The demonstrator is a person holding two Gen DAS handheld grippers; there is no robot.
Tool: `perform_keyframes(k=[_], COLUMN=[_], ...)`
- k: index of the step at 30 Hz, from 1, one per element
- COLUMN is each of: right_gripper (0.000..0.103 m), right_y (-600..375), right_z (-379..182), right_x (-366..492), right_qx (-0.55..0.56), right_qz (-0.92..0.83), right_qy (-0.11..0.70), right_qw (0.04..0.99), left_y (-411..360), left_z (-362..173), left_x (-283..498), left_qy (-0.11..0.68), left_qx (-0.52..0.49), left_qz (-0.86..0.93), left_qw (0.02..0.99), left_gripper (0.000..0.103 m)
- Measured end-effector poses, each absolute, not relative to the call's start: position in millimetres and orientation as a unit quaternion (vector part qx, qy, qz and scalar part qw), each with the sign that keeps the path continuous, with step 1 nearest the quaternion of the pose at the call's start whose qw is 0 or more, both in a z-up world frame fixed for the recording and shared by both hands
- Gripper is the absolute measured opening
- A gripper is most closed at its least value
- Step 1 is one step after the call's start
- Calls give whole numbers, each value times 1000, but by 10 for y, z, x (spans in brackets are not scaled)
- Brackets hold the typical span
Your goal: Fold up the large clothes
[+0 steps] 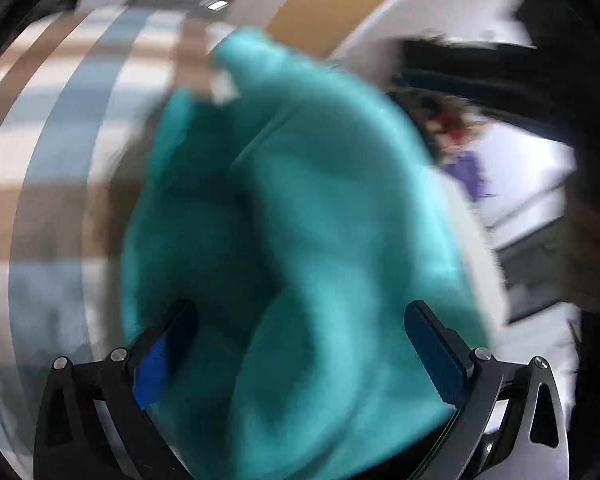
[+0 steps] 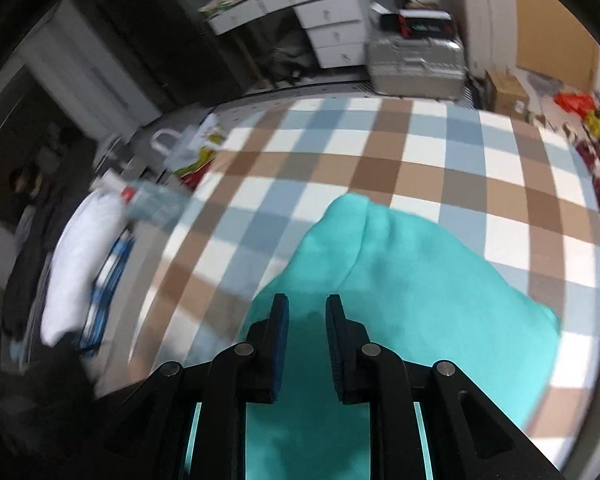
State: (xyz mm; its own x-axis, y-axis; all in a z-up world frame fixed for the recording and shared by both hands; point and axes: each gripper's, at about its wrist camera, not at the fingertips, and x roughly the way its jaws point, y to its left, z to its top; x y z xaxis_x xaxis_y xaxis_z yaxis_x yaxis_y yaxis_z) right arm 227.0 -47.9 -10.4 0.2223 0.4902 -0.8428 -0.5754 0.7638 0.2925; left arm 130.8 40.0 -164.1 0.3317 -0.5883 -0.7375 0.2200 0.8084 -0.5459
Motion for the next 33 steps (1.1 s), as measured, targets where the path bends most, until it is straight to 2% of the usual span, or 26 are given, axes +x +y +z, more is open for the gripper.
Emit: perform_keyframes(k=[3, 10, 11, 13, 17, 22, 24, 26, 28, 29, 30, 33], right_gripper=[26, 25, 21, 2, 0, 0, 0, 8, 26, 41, 45, 44], right_y=[-411, -86, -63, -55, -2, -4, -153, -383, -590, -740, -863, -1116], right_z=[-215, -854, -903, -979, -1204, -1122, -961, -651, -385, -265, -215, -216], right_x=[2124, 2345, 2399, 2494, 2603, 2466, 2405, 2241, 2041, 1910, 1797, 1455], right_qx=[-63, -52, -47, -44, -6, -12, 1, 9, -13, -24, -32, -45], right_qz=[333, 326, 330, 323, 331, 329, 334, 345, 341, 332, 321, 316], right_qy=[559, 607, 614, 629, 641, 608, 598, 568, 544, 538, 544, 581], right_qw=[757, 723, 715, 706, 693, 722, 728, 747, 767, 775, 775, 748], left_y=[373, 546, 577, 556, 630, 641, 501, 386, 349, 342, 333, 346], left_z=[-1712, -1708, -1699, -1653, -1448, -892, -998, -1312, -1724, -1775, -1743, -1746], left_x=[1282, 1237, 1243, 1237, 1051, 726, 727, 858, 1047, 1079, 1071, 1039], left_qy=[518, 525, 533, 544, 521, 399, 415, 469, 526, 525, 521, 528], left_qx=[-155, -163, -169, -165, -155, -134, -141, -144, -140, -134, -128, -127], left_qz=[-233, -219, -215, -208, -177, -237, -296, -306, -257, -245, -243, -241], left_qw=[809, 806, 801, 796, 821, 876, 849, 816, 799, 804, 808, 805], left_gripper=[102, 102, 102, 102, 101, 101, 101, 100, 100, 102, 102, 102])
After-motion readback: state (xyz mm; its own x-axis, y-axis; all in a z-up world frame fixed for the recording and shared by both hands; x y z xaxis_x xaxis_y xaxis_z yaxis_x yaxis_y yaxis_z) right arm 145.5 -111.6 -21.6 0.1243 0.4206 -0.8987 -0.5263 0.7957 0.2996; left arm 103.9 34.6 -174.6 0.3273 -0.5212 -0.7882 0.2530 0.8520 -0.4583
